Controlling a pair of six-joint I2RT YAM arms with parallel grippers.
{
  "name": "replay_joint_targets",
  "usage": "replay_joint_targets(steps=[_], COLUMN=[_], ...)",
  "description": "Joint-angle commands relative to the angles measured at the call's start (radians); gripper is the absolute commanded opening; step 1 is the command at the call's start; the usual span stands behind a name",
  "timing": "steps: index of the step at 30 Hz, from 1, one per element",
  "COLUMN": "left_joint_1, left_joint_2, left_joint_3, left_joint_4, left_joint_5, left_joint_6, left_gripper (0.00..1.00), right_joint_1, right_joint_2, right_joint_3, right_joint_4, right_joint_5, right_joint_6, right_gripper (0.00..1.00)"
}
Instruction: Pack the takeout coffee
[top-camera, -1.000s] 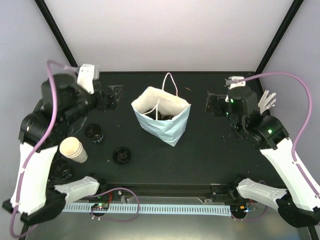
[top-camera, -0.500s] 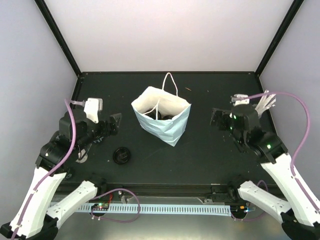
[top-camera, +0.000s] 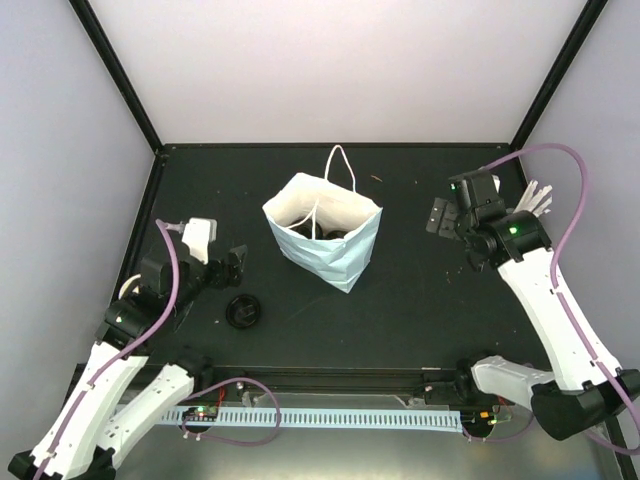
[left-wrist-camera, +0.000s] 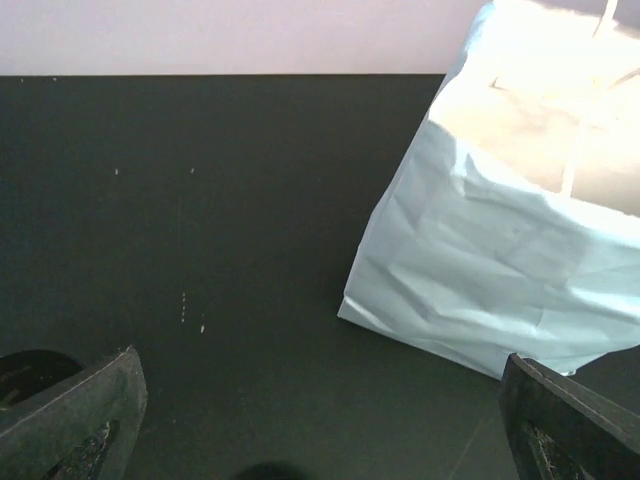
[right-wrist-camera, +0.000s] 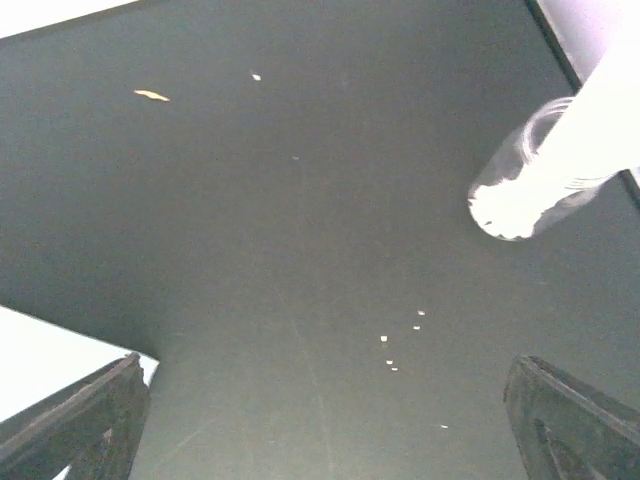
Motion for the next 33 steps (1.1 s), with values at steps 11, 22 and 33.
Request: replay_joint_targets(steps=[11, 22, 33], left_joint_1=[0.004, 0.004, 0.003], left_joint_2=[-0.033, -0.041, -0.062], left_joint_3=[-0.059, -0.09, -0.097], left_joint_4=[0.087, 0.107, 0.106], left_joint_5=[0.042, 0.134, 0.122], left_joint_6=[0.052, 0.067, 0.059], left_gripper=[0.99, 0.99, 0.99], right_joint_1=[-0.441, -0.614, -0.644], right_joint_2=[0.11, 0.323, 0.415], right_joint_3=[0.122, 0.215, 0.278], right_joint_4=[-0.148, -0.156, -0.124], right_joint_5=[0.026, -0.044, -0.101], right_joint_6=[0.051, 0.002, 0.055], right_gripper=[0.75, 0.61, 0.53])
